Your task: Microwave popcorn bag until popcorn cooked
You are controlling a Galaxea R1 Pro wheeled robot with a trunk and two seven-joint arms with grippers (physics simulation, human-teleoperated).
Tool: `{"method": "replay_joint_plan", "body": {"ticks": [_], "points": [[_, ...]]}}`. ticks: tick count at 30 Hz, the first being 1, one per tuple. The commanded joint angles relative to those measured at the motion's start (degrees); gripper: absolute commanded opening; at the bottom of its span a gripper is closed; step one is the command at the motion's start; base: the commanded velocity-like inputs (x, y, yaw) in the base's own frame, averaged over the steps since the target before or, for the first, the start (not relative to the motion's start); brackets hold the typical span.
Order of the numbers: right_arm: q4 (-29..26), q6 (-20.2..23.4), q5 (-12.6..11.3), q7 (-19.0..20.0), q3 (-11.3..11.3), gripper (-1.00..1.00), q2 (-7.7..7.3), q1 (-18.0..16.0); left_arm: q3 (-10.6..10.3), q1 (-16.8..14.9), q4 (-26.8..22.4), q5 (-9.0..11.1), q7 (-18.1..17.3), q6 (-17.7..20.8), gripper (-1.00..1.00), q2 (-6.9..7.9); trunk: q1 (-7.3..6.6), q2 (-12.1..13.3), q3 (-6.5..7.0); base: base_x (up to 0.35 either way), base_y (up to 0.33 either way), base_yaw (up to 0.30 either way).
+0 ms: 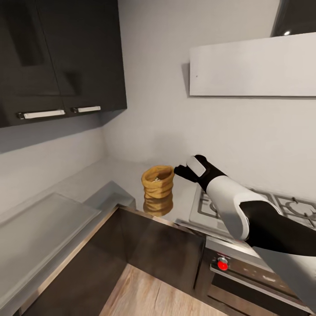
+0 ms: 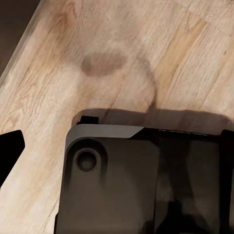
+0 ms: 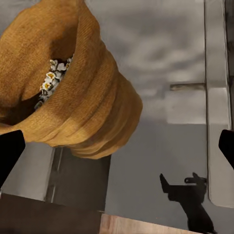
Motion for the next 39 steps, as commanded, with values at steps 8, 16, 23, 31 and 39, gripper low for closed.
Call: {"method": "replay_joint_plan", "body": {"ticks": [8, 16, 23, 31, 39], "points": [[-0.1, 0.0, -0.3, -0.4, 0.0, 1.0, 0.01, 0.0, 0.3, -0.1, 0.0, 0.1, 0.0, -0.2, 1.0, -0.02, 0.07, -0.1, -0.13, 0.318, 0.045, 0.0], [-0.2, -1.1, -0.3, -0.3, 0.0, 1.0, 0.01, 1.7, 0.3, -0.1, 0.0, 0.1, 0.0, -0.2, 1.0, -0.02, 0.07, -0.1, -0.13, 0.085, 0.022, 0.0], [-0.4, -1.8, -0.3, -0.3, 0.1, 1.0, 0.01, 3.0, 0.4, -0.1, 0.0, 0.1, 0.1, -0.2, 1.0, -0.02, 0.07, -0.1, -0.13, 0.179, 0.112, 0.0], [-0.4, -1.8, -0.3, -0.3, 0.1, 1.0, 0.01, 3.2, 0.4, -0.1, 0.0, 0.1, 0.1, -0.2, 1.0, -0.02, 0.07, -0.1, -0.13, 0.203, 0.154, 0.0], [-0.4, -1.8, -0.4, 0.5, 0.1, 1.0, 0.01, 3.9, 0.3, -0.1, 0.0, 0.1, 0.1, -0.2, 1.0, -0.02, 0.07, -0.1, -0.13, 0.008, 0.013, 0.0]]}}
